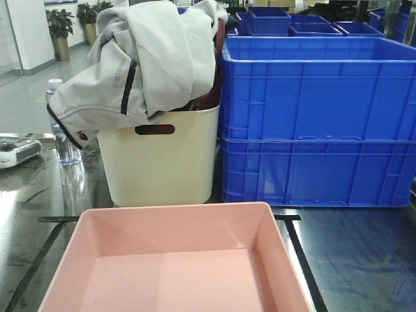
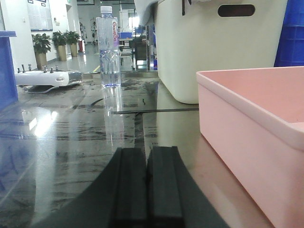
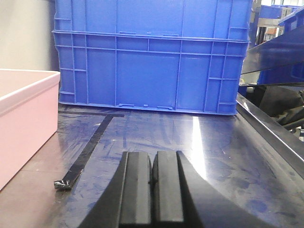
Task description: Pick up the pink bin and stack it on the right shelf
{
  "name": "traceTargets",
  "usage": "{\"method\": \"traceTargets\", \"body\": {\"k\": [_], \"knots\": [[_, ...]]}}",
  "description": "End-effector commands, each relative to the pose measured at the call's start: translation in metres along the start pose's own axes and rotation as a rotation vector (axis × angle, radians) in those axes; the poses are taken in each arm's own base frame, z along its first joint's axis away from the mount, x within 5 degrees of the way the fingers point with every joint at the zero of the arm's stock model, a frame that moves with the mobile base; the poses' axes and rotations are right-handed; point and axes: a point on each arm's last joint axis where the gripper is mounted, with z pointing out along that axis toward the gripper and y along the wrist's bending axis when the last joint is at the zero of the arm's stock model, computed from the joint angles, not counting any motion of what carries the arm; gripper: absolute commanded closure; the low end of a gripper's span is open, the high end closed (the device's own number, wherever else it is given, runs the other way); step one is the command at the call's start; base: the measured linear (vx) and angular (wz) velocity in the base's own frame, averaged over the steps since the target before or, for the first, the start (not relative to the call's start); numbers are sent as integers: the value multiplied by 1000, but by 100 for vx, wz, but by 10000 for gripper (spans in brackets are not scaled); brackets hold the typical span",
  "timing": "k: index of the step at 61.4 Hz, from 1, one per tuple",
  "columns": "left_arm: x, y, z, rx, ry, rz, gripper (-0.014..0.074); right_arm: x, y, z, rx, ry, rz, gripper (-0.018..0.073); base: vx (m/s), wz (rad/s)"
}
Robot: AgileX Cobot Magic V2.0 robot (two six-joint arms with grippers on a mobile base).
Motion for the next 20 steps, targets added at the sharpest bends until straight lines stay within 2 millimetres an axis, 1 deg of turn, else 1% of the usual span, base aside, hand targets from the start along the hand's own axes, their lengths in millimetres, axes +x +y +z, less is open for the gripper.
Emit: {"method": "traceTargets", "body": {"k": [1,20], "knots": [[-4,0,-1,1,-87,-11,596,-8,0,-1,0,-100,-16,568,0,0],[-4,0,-1,1,-87,-11,596,-8,0,-1,0,-100,-16,568,0,0]]}}
